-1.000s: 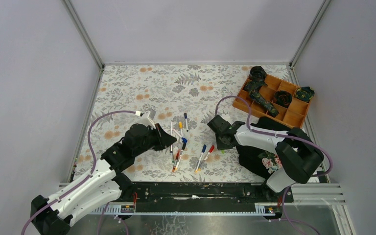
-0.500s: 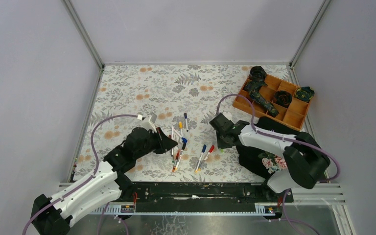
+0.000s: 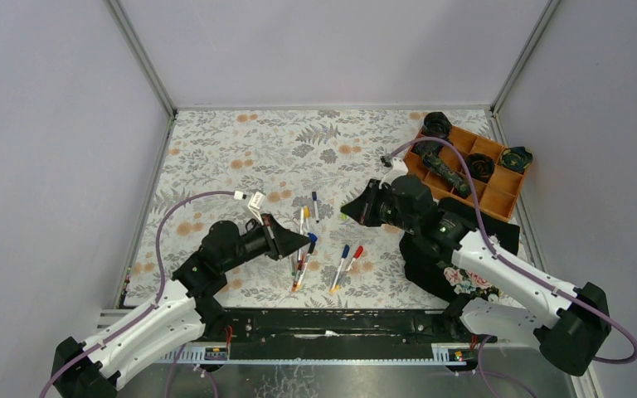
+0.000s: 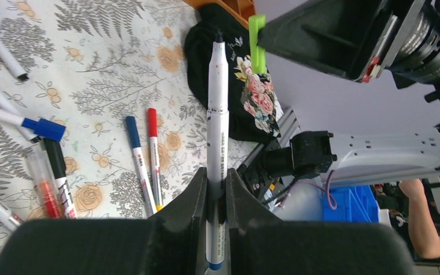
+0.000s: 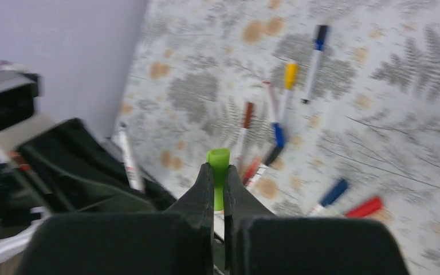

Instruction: Insert the pens into the pen caps

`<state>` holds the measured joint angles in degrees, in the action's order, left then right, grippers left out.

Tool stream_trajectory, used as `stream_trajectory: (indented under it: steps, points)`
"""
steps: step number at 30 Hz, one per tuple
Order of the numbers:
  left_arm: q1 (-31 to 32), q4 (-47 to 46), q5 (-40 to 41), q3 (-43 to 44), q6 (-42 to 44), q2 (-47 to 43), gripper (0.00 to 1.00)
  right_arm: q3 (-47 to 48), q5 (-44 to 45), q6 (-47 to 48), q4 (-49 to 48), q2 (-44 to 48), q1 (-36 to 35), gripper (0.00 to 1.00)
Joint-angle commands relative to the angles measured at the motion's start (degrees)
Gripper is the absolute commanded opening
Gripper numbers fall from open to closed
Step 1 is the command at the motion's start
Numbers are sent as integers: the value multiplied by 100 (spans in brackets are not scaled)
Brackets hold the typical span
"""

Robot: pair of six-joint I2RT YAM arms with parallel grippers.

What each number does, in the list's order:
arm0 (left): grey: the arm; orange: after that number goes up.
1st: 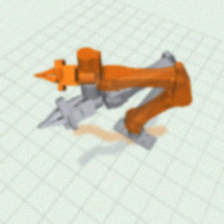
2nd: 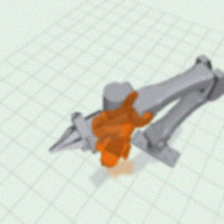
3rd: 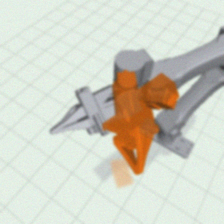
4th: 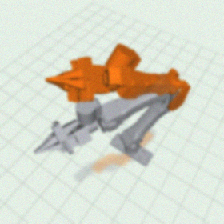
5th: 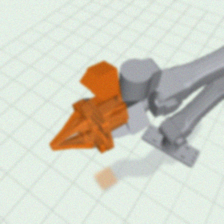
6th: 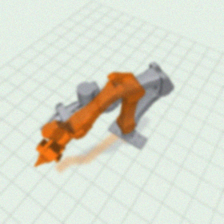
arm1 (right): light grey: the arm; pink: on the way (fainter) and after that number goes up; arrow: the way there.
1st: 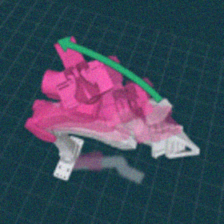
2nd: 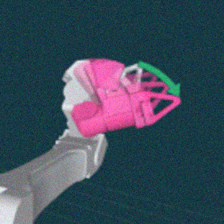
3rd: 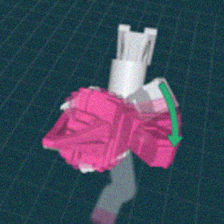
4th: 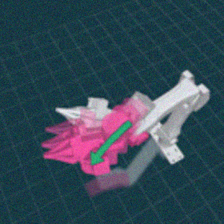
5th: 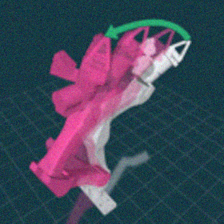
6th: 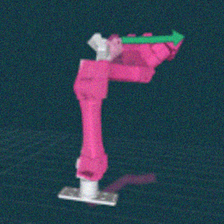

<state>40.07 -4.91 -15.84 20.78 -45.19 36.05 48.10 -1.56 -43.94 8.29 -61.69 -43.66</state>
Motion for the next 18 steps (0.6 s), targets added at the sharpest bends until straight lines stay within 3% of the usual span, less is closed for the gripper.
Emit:
stream_trajectory:
  steps: [1,10,18]
  points:
    - [-17,-625,-591,49,136,-27,0,-306,-950,-778,-1828,139,30,0]
    - [-17,-658,-953,176,273,203,0,-655,-1286,-1149,-3480,-4,-4,0]
    - [-8,-989,-1167,150,284,314,0,-431,-1267,-1026,-3634,-330,-52,0]
